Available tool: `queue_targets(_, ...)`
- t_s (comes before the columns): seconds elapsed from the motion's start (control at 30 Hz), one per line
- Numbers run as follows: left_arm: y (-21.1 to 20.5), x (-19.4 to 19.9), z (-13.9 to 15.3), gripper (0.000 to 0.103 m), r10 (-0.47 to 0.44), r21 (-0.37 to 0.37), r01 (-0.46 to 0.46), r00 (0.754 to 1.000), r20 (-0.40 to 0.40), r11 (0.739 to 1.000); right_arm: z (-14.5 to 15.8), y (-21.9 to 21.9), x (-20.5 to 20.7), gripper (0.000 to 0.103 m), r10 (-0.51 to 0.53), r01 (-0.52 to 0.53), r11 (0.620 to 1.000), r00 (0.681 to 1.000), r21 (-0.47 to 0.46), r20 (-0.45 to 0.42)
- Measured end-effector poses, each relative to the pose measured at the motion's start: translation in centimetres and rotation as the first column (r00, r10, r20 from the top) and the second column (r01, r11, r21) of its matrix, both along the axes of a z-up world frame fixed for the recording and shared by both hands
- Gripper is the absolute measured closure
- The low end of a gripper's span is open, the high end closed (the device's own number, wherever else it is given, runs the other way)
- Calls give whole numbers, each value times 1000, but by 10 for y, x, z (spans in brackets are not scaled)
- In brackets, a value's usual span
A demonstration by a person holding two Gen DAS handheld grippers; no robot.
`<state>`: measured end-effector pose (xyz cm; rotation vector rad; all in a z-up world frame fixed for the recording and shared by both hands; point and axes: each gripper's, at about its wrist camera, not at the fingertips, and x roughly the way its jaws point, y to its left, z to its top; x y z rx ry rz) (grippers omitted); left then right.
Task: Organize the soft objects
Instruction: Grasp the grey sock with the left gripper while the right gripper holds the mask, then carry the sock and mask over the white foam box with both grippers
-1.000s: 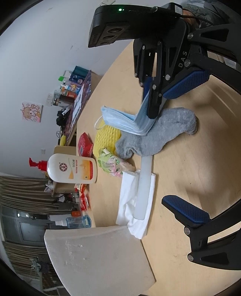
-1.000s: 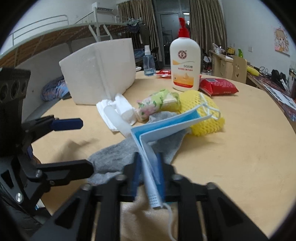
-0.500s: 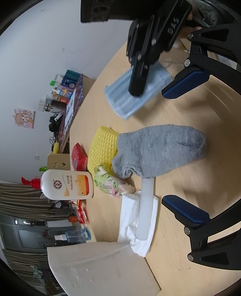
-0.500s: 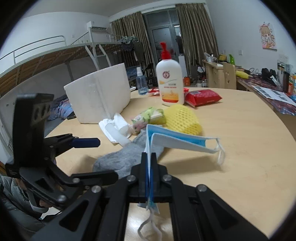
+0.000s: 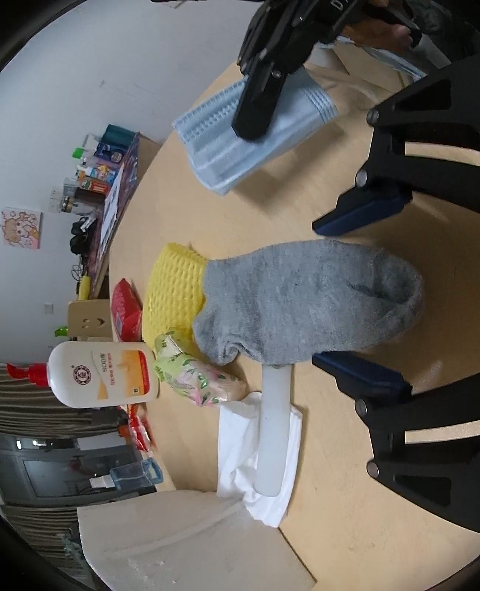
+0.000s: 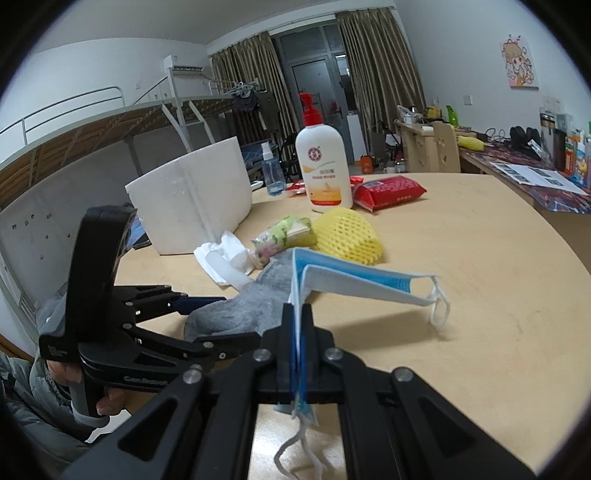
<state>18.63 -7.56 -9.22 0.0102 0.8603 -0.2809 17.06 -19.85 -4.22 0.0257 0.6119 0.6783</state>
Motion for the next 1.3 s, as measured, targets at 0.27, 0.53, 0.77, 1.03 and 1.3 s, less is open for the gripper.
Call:
queue_targets(0.27, -3, -2, 0, 90, 5, 28, -5, 1000, 13, 1000, 0, -5, -2, 99, -21, 21, 1000, 1000, 21, -2)
queue_targets(0.53, -3, -13, 14, 90, -15, 28, 13, 997, 71, 1000, 3, -7, -4, 99, -36, 36, 998, 999, 45, -2)
queue_targets(0.77, -1, -26, 32, 90, -9, 16, 7, 991, 134, 1000, 16, -7, -16, 99, -33, 31, 997, 999, 66, 39)
queue_targets(1.03, 2, -49, 59, 90, -19, -6, 21, 970, 241, 1000, 31, -5, -29, 99, -35, 28, 996, 996, 82, 81)
queue_targets(1.3, 4, -74, 86, 90, -16, 0, 17, 947, 322, 1000, 45, -1, -44, 99, -27, 16, 996, 991, 88, 130)
